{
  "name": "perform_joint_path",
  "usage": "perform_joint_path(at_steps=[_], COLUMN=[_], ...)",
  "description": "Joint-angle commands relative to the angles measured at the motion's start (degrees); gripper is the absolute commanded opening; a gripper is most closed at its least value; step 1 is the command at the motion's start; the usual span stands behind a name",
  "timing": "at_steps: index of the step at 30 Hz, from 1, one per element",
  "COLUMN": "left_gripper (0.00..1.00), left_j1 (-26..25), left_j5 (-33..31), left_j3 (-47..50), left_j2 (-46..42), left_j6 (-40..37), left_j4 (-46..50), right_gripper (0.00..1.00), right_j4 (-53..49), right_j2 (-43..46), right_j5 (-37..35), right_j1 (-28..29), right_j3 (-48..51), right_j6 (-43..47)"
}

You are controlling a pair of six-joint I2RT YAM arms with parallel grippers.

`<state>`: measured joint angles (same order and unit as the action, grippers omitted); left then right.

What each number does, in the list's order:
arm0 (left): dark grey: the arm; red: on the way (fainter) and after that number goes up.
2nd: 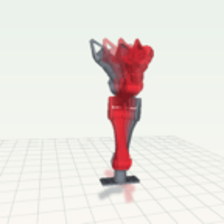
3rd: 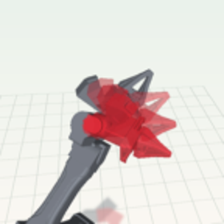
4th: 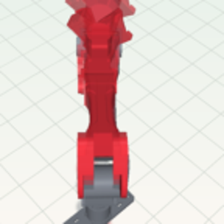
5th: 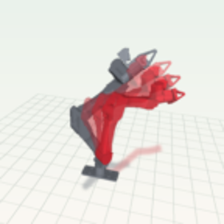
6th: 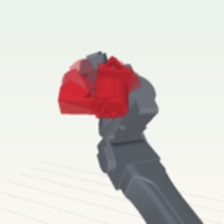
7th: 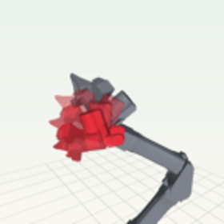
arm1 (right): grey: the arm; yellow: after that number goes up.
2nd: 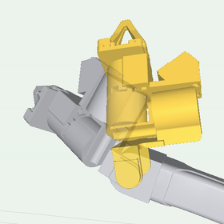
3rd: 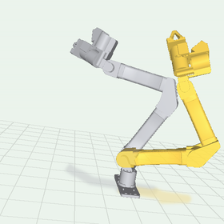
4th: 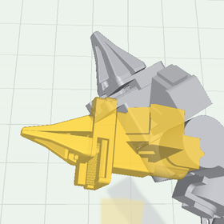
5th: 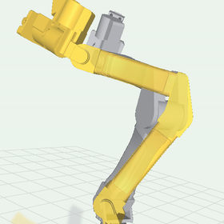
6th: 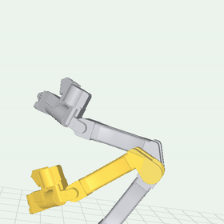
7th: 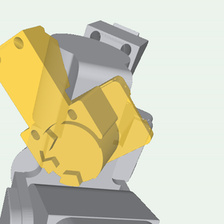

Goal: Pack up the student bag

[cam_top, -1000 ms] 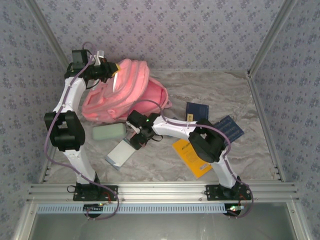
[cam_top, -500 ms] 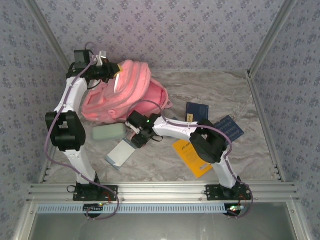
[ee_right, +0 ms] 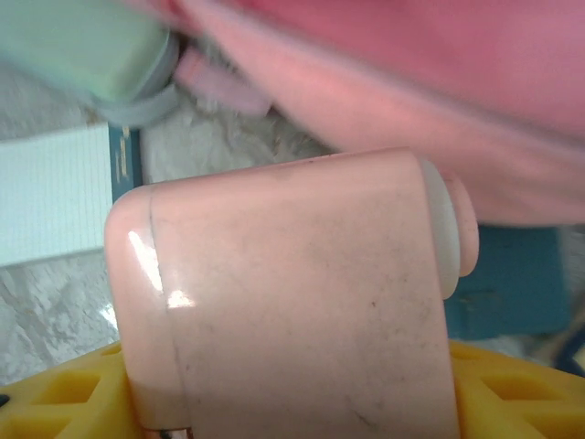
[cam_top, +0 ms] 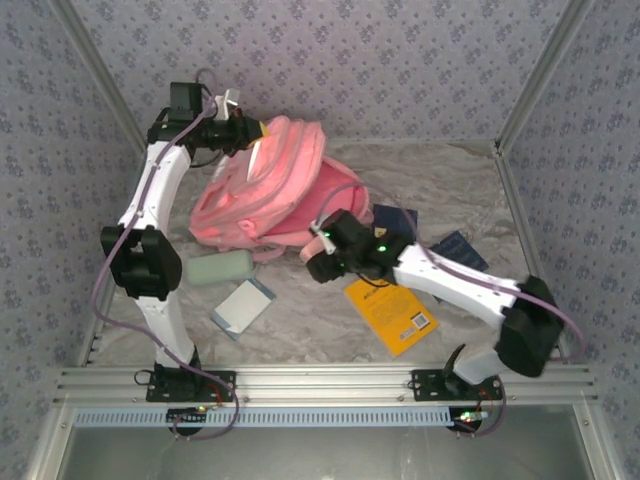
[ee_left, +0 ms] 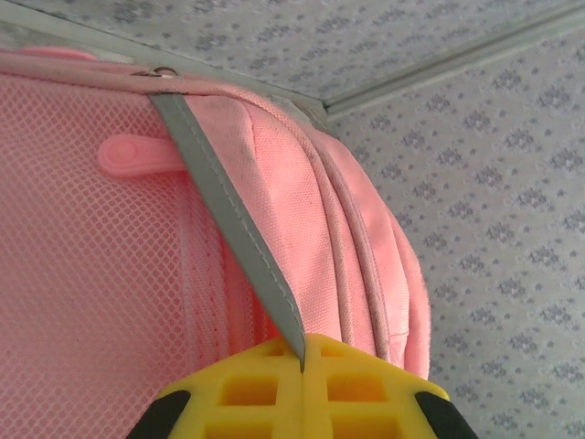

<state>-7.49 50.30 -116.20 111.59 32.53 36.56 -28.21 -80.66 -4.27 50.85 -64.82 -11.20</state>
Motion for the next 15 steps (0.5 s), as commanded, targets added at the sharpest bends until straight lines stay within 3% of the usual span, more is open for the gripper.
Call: perform_joint_path(at_steps=[1,4,8,15], left_gripper=[0.0,0.0,0.0,0.0], left_j1=[-2.86,-4.52,-4.98,-6.62], left_j5=[4.99,5.5,8.77,18.98], left_j3=[-6.58,-9.73,-7.59,1.34], left_j2=[-1.02,-0.57,-2.24,-6.09], left_j6=[-4.23,-6.89,-6.75,-4.23], left_j4=[0.9,5.14,2.71,-9.53], right_gripper=[0.49,0.48,0.47,0.49], right_j4=[0.93,1.42,2.71,7.18], right_j2=[6.41,11.87,15.94,11.03], right_j5=[-1.94,-1.08,3.23,9.06], right_j1=[-2.14,-5.83,-12.89,-17.17], right_j3=[1.96,3.49,5.72,5.14], right_j6=[-1.71,-2.07,-3.84,-7.13])
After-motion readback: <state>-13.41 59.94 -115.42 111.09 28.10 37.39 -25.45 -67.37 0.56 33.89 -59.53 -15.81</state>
